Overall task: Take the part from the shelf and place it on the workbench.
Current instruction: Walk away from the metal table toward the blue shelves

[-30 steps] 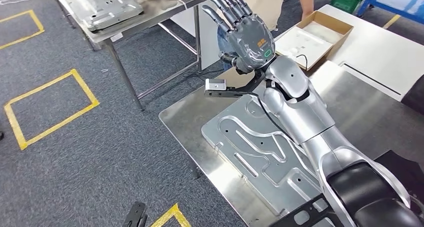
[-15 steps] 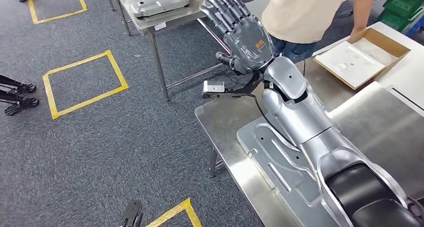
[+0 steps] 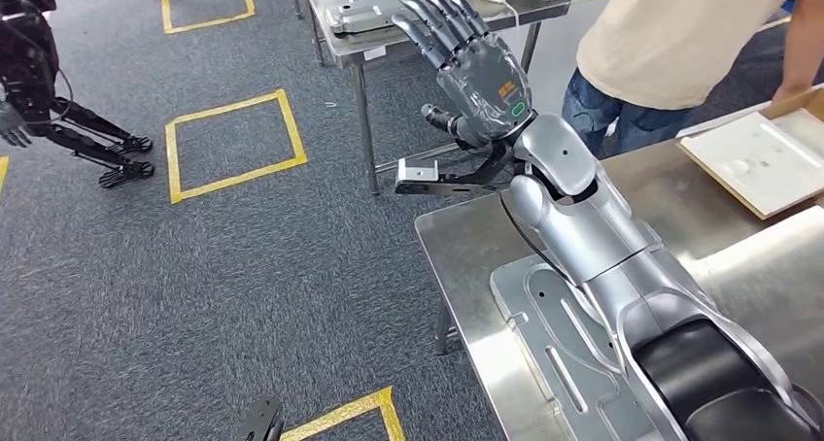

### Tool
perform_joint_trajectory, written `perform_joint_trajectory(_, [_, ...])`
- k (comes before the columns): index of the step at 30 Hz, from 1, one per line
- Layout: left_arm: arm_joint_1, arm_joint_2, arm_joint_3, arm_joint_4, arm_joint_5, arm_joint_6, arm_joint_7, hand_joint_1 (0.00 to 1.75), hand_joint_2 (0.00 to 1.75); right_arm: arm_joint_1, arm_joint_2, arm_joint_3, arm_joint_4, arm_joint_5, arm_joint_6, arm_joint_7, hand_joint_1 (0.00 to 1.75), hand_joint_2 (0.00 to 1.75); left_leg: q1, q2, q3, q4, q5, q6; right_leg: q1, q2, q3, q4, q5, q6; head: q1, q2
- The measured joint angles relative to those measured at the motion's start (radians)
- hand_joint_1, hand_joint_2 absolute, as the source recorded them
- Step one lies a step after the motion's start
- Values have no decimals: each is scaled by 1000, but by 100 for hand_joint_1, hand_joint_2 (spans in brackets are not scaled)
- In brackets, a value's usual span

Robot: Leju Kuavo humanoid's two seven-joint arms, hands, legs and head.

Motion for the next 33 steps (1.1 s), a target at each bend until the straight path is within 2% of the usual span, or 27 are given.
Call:
perform_joint_trajectory(1, [-1, 0, 0, 0, -1, -1, 0, 0, 0, 0, 1, 0, 1, 1, 0, 0, 0, 175, 1, 24, -32, 68, -32, -3, 3, -14, 2, 0, -2, -4, 0, 0])
perform_joint_trajectory(2, [-2, 0, 0, 0, -1, -1, 0, 0, 0, 0, 2, 0, 4, 1, 0, 0, 0, 175, 3, 33, -62, 131, -57, -6, 5, -29, 2, 2, -4, -5, 0, 0])
perform_joint_trajectory(3, [-2, 0, 0, 0, -2, -2, 0, 0, 0, 0, 3, 0, 7, 2, 0, -1, 0, 175, 4, 36, -81, 172, -68, -8, 7, -43, 2, 3, -6, -6, 0, 0])
perform_joint_trajectory(4, [-1, 0, 0, 0, -2, -2, 0, 0, 0, 0, 5, 0, 9, 2, 0, -1, 0, 175, 5, 38, -80, 173, -59, -9, 8, -57, 3, 5, -8, -6, -1, 0])
perform_joint_trajectory(5, [-1, 0, 0, 0, -3, -3, 0, 0, 0, 0, 7, 0, 11, 2, 0, -2, 0, 175, 6, 42, -57, 133, -34, -8, 8, -70, 4, 7, -12, -5, -1, 0])
perform_joint_trajectory(6, [-1, 0, 0, 0, -3, -3, 0, 0, 0, -1, 10, 0, 12, 2, 0, -2, 0, 175, 5, 54, -18, 63, -2, -6, 9, -82, 7, 9, -16, -2, -1, 0])
perform_joint_trajectory(8, [-4, 0, 0, 0, -3, -3, 0, 0, 0, -5, 13, 0, 14, 2, 0, -2, 0, 175, -5, 86, 50, -60, 35, 4, 14, -103, 12, 11, -23, 5, 0, 0])
perform_joint_trajectory(9, [-6, 0, 0, 0, -3, -3, 0, 0, 0, -7, 13, 0, 15, 2, 0, -2, 0, 175, -10, 94, 64, -89, 38, 11, 16, -112, 13, 11, -25, 8, 0, 0])
perform_joint_trajectory(10, [-6, 0, 0, 0, -3, -3, 0, 0, 0, -9, 15, 0, 16, 2, 0, -2, 0, 175, -15, 91, 64, -94, 36, 17, 19, -121, 14, 10, -26, 12, 0, 0])
perform_joint_trajectory(12, [-5, 1, 0, 0, -3, -3, 1, 0, 0, -12, 19, 0, 18, 2, 1, -2, 0, 175, -14, 69, 63, -99, 40, 28, 19, -134, 17, 8, -30, 20, 0, 0])
perform_joint_trajectory(13, [-4, 2, 0, 0, -4, -3, 1, 0, 0, -13, 21, 0, 18, 2, 1, -2, 0, 175, -12, 58, 65, -104, 42, 33, 17, -122, 17, 14, -38, 24, 0, 0])
perform_joint_trajectory(15, [-4, 2, 0, 0, -5, -5, 1, 0, 0, -16, 23, 0, 19, 2, 1, -2, 0, 175, -8, 40, 71, -112, 47, 44, 11, -70, -12, 80, -82, 30, 0, 0])
perform_joint_trajectory(16, [-6, 1, 0, 0, -5, -5, 1, 0, 0, -16, 23, 0, 20, 2, 1, -2, 0, 175, -9, 30, 71, -113, 47, 47, 10, -41, -43, 144, -112, 31, 0, 0])
perform_joint_trajectory(18, [-8, 1, 0, 0, -6, -7, 1, 0, 0, -12, 23, 0, 24, 2, 1, -2, 0, 175, -10, 7, 71, -111, 47, 51, 10, -17, -113, 274, -157, 31, 0, 0])
perform_joint_trajectory(19, [-7, 1, 0, 0, -6, -7, 2, 0, 0, -9, 23, 0, 27, 2, 1, -2, 0, 175, -11, -7, 71, -110, 47, 52, 10, -13, -134, 304, -155, 31, 0, 0])
perform_joint_trajectory(20, [-6, 1, 0, 0, -6, -8, 3, 0, 0, -7, 23, 0, 28, 2, 1, -2, 0, 175, -11, -21, 71, -108, 47, 52, 10, -12, -138, 297, -136, 29, 0, 0])
perform_joint_trajectory(21, [-5, 1, 0, 0, -6, -8, 3, 0, 0, -6, 23, 0, 29, 2, 1, -2, 0, 175, -11, -34, 71, -107, 46, 52, 10, -9, -126, 259, -103, 26, 0, 0])
perform_joint_trajectory(22, [-4, 1, 0, 0, -6, -8, 4, 0, 0, -7, 23, 0, 30, 2, 1, -2, 0, 175, -11, -47, 71, -105, 45, 50, 10, -1, -102, 199, -62, 22, 0, 0])
perform_joint_trajectory(24, [-5, 1, 0, 0, -6, -9, 5, 0, 0, -11, 23, 0, 30, 2, 1, -3, 0, 175, -11, -69, 67, -100, 44, 44, 7, 42, -51, 78, -9, 16, 0, 0])
perform_joint_trajectory(26, [-6, 1, 0, 0, -6, -9, 6, 0, 0, -12, 24, 0, 29, 3, 1, -5, 0, 175, -7, -90, 59, -99, 46, 34, 9, 65, -28, 26, 0, 14, 0, 0])
perform_joint_trajectory(27, [-5, 1, 1, 0, -5, -9, 7, 0, 0, -12, 25, 0, 29, 3, 1, -5, 0, 175, -4, -101, 56, -100, 49, 28, 11, 54, -27, 22, 1, 12, 0, 0])
perform_joint_trajectory(28, [-3, 1, 1, 0, -5, -9, 7, 0, 0, -13, 27, 0, 29, 3, 1, -6, 0, 175, -2, -101, 54, -100, 48, 23, 10, 41, -24, 18, 3, 8, 0, 0])
perform_joint_trajectory(29, [0, 1, 1, 0, -4, -9, 8, 0, 0, -14, 30, 0, 29, 3, 2, -6, 0, 175, -4, -83, 49, -91, 42, 18, 8, 29, -20, 13, 5, 3, 0, 0])
perform_joint_trajectory(30, [2, 1, 1, 0, -4, -9, 8, 0, 0, -16, 33, 1, 29, 3, 2, -7, 0, 175, -6, -53, 37, -65, 26, 14, 7, 17, -16, 8, 7, -2, 0, 0])
perform_joint_trajectory(32, [1, 1, 1, 0, -4, -9, 8, 0, 0, -17, 38, 1, 29, 3, 3, -8, 0, 175, -7, 14, -17, 49, -30, 8, 10, -9, -12, 5, 6, -10, -1, 0])
perform_joint_trajectory(33, [-1, 1, 1, 0, -3, -9, 8, 0, 0, -16, 38, 1, 29, 3, 4, -8, 0, 175, -4, 29, -51, 118, -58, 5, 12, -22, -11, 6, 5, -13, 0, 0])
